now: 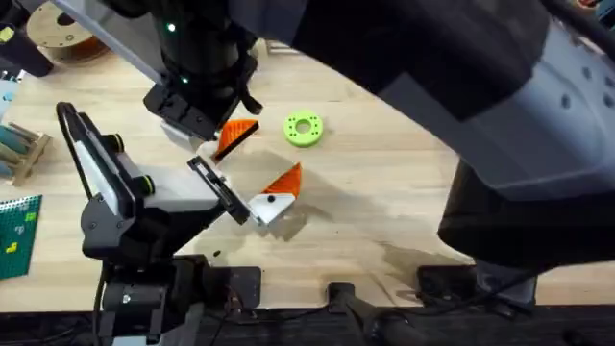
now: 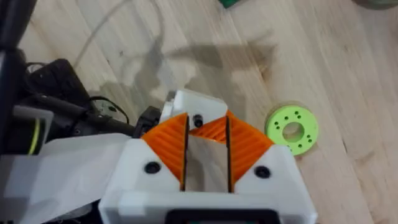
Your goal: Pick up the gripper from the table and insert it into the empty holder that is missing its gripper. Then pick up a screw, insert it into the mounting hole, and use the screwdriver to tighten it. Finally, clean up the table by picking up the vegetable and placing it into the bucket.
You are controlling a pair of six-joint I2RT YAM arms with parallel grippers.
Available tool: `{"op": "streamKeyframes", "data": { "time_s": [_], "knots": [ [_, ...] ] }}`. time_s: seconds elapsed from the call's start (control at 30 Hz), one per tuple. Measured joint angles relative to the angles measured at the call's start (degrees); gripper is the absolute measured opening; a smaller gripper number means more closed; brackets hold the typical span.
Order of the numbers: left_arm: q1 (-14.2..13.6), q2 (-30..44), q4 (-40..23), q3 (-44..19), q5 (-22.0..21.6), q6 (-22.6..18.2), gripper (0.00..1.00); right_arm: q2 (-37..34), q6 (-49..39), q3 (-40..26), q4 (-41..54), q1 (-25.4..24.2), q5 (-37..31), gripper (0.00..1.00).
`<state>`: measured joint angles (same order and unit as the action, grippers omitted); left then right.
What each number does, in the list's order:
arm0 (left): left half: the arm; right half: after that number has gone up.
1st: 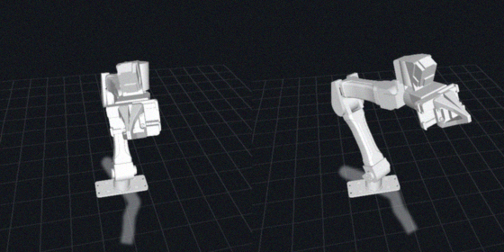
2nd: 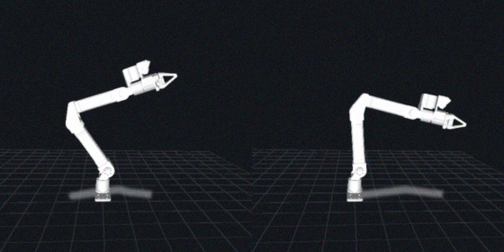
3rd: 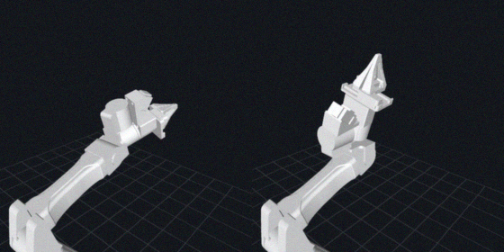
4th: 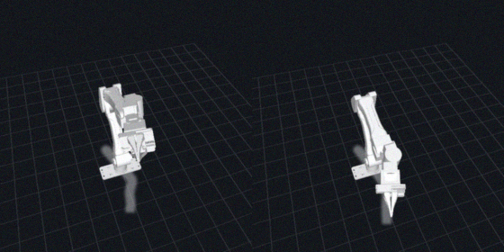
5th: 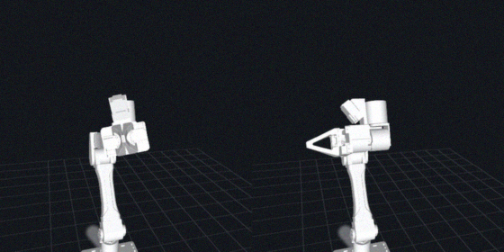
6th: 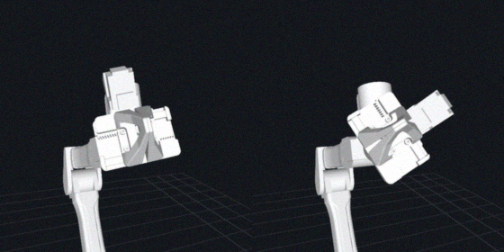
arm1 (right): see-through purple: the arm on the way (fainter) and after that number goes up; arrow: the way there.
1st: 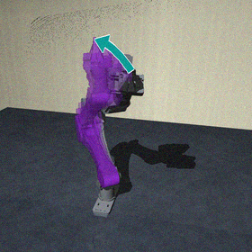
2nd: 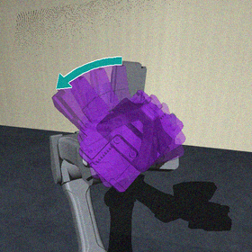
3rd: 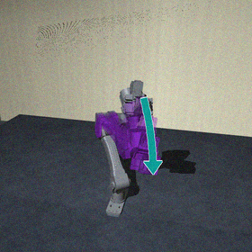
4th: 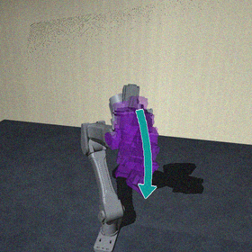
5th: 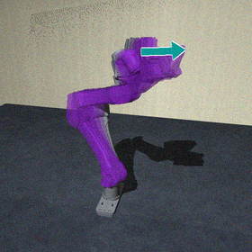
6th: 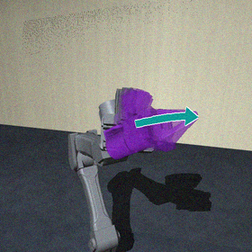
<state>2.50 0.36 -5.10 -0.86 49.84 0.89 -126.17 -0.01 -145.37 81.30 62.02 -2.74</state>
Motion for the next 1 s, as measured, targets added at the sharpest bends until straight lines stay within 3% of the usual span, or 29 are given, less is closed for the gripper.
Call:
{"op": "streamKeyframes", "data": {
  "time_s": [0.37, 0.43, 0.47, 0.53, 0.57, 1.0],
  "knots": [
    [-0.01, 0.00, 0.00, 0.00, 0.00, 0.00, 0.986, 0.00, -0.02, -0.27, 0.44, -1.54, 0.02, 0.353],
    [-0.02, 0.00, 0.00, 0.00, 0.00, 0.00, 0.986, -0.02, -0.04, -0.27, 0.44, -2.13, 0.02, 0.304],
    [0.00, 0.00, 0.00, 0.00, 0.00, 0.00, 0.986, -0.01, -0.18, -0.27, 0.44, -2.36, 0.05, 0.246],
    [0.00, 0.00, 0.00, 0.00, 0.00, 0.00, 0.986, -0.02, -0.02, -0.27, 0.41, -2.85, 0.59, 0.039],
    [0.00, 0.00, 0.00, 0.00, 0.00, 0.00, 0.986, 0.00, -0.02, -0.29, 0.39, -3.06, 1.09, 0.012],
    [0.00, 0.00, 0.00, 0.00, 0.00, 0.00, 0.986, -0.01, 0.00, -0.29, 0.37, -3.04, 5.33, 0.005]
  ]
}}
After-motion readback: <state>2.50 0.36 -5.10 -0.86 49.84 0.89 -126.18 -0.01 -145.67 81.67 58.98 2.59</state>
